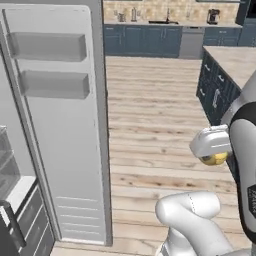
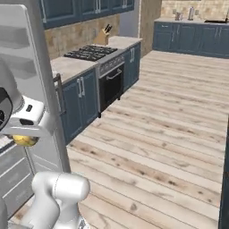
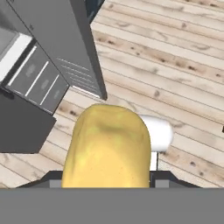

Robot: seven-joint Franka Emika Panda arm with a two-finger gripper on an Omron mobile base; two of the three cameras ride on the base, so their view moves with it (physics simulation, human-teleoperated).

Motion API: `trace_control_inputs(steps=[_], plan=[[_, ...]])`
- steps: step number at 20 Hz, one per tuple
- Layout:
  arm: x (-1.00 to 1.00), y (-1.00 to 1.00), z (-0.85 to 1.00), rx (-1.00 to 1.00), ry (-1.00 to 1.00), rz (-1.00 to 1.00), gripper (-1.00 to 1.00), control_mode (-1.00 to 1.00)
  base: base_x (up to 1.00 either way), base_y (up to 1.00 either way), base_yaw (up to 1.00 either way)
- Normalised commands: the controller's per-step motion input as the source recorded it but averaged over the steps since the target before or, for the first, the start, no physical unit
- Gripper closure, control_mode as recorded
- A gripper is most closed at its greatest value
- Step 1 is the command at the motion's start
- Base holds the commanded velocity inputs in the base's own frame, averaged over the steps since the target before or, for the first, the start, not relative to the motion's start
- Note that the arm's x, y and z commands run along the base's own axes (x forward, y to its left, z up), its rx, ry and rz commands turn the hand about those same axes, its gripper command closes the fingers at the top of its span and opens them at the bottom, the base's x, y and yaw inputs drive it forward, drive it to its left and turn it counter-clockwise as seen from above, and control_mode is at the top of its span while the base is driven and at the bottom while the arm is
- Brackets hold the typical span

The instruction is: Pick potato from the fridge and place it on the plate on the counter.

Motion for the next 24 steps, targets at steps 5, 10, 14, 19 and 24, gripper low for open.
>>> trace_control_inputs(steps=[5,10,14,19,24], plan=[[0.00,0.00,0.00,0.00,0.00,0.00,1.00,1.00,0.16,-0.48,-0.75],[0.00,0.00,0.00,0.00,0.00,0.00,1.00,1.00,0.92,-0.23,-0.34],[0.00,0.00,0.00,0.00,0.00,0.00,1.00,1.00,1.00,0.02,-0.08],[0.00,0.00,0.00,0.00,0.00,0.00,1.00,1.00,1.00,0.00,-0.02],[0.00,0.00,0.00,0.00,0.00,0.00,1.00,1.00,1.00,0.00,0.00]])
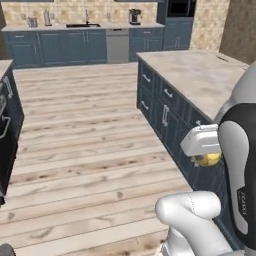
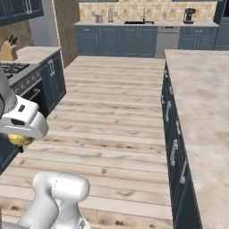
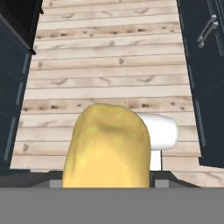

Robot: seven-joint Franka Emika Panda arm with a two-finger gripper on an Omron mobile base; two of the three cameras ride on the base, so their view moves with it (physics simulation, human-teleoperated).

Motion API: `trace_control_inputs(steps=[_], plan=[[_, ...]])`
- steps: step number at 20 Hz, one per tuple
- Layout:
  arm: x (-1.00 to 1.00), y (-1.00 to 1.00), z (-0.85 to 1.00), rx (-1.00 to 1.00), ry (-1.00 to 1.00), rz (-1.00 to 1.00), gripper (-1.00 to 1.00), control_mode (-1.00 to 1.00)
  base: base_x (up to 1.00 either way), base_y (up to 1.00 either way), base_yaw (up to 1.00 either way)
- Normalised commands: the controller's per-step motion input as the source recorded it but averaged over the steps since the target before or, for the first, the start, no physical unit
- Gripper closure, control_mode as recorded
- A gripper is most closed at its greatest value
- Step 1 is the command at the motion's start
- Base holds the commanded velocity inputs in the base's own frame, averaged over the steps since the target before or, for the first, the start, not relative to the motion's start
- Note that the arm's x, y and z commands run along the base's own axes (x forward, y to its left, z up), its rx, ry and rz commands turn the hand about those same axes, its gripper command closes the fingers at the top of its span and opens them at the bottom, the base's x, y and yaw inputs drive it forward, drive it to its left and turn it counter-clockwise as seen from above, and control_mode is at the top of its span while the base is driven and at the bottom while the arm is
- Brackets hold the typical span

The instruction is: Pick potato from the fridge and place it on the plate on the counter.

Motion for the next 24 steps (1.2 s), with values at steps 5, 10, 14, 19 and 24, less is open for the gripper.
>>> trace_control_inputs(steps=[5,10,14,19,24], plan=[[0.00,0.00,0.00,0.00,0.00,0.00,1.00,1.00,1.00,0.30,0.10],[0.00,0.00,0.00,0.00,0.00,0.00,1.00,1.00,0.91,0.08,0.67],[0.00,0.00,0.00,0.00,0.00,0.00,1.00,1.00,0.71,0.00,0.84],[0.00,0.00,0.00,0.00,0.00,0.00,1.00,1.00,0.55,0.00,0.88],[0.00,0.00,0.00,0.00,0.00,0.00,1.00,1.00,0.61,0.00,0.86]])
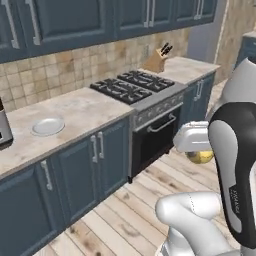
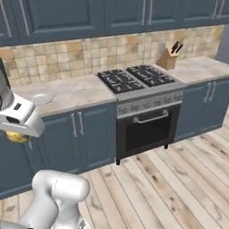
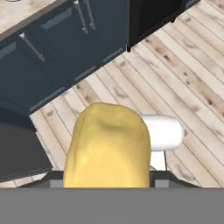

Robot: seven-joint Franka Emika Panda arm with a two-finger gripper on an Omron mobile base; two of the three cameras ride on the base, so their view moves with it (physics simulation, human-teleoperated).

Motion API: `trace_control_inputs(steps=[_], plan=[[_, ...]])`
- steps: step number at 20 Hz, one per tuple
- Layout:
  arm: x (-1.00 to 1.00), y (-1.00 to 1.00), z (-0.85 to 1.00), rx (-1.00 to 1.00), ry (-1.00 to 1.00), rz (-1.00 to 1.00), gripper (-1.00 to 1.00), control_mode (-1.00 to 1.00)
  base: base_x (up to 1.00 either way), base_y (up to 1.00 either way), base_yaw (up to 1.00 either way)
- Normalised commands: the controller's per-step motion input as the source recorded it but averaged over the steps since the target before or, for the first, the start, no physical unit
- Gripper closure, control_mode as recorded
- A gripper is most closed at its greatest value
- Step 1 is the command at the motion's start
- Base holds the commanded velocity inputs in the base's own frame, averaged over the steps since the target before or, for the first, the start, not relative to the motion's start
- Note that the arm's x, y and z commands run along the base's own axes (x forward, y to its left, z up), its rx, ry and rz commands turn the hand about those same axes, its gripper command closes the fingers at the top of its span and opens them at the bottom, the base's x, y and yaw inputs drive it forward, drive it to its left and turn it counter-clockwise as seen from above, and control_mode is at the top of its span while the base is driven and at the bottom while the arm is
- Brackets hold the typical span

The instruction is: Pick potato from the fridge and place it on the plate on the counter.

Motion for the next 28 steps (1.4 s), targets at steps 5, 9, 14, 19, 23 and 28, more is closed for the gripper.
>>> trace_control_inputs(steps=[5,9,14,19,23,28], plan=[[0.00,0.00,0.00,0.00,0.00,0.00,1.00,1.00,0.63,0.00,0.88],[0.00,0.00,0.00,0.00,0.00,0.00,1.00,1.00,0.77,0.00,0.85],[0.00,0.00,0.00,0.00,0.00,0.00,1.00,1.00,0.87,-0.07,0.46],[0.00,0.00,0.00,0.00,0.00,0.00,1.00,1.00,0.63,-0.25,0.19],[0.00,0.00,0.00,0.00,0.00,0.00,1.00,1.00,0.19,-0.50,-0.05],[0.00,0.00,0.00,0.00,0.00,0.00,1.00,1.00,0.19,-0.32,-0.26]])
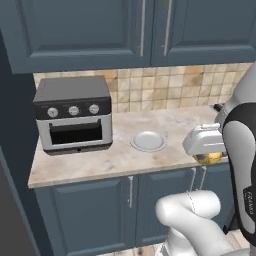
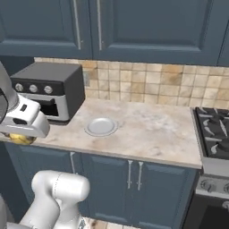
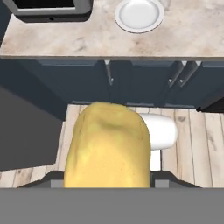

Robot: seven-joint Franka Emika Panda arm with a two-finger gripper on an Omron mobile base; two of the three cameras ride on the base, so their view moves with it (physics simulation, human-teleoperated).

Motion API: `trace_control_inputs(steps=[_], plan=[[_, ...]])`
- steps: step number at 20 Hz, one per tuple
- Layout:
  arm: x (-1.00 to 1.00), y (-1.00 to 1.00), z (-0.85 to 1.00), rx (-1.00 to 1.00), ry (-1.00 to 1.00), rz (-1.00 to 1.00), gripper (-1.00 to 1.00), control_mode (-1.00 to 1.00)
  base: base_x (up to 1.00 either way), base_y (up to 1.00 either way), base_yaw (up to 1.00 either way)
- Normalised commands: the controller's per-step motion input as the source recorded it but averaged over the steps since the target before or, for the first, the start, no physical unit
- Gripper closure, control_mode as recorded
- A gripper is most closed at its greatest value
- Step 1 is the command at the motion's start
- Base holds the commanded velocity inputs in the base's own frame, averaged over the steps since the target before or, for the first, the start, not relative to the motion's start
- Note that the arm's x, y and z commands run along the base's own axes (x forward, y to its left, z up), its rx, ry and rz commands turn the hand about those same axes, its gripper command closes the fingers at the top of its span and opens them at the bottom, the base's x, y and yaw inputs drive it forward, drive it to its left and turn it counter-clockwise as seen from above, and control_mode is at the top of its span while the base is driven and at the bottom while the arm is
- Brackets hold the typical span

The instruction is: Pick potato from the fridge and place it on the plate on the counter.

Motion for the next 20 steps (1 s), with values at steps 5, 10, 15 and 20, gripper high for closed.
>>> trace_control_inputs(steps=[5,10,15,20], plan=[[0.00,0.00,0.00,0.00,0.00,0.00,1.00,1.00,0.41,-0.18,-0.24],[0.00,0.00,0.00,0.00,0.00,0.00,1.00,1.00,0.55,-0.13,-0.16],[0.00,0.00,0.00,0.00,0.00,0.00,1.00,1.00,0.64,0.00,-0.09],[0.00,0.00,0.00,0.00,0.00,0.00,1.00,1.00,0.55,0.00,-0.07]])
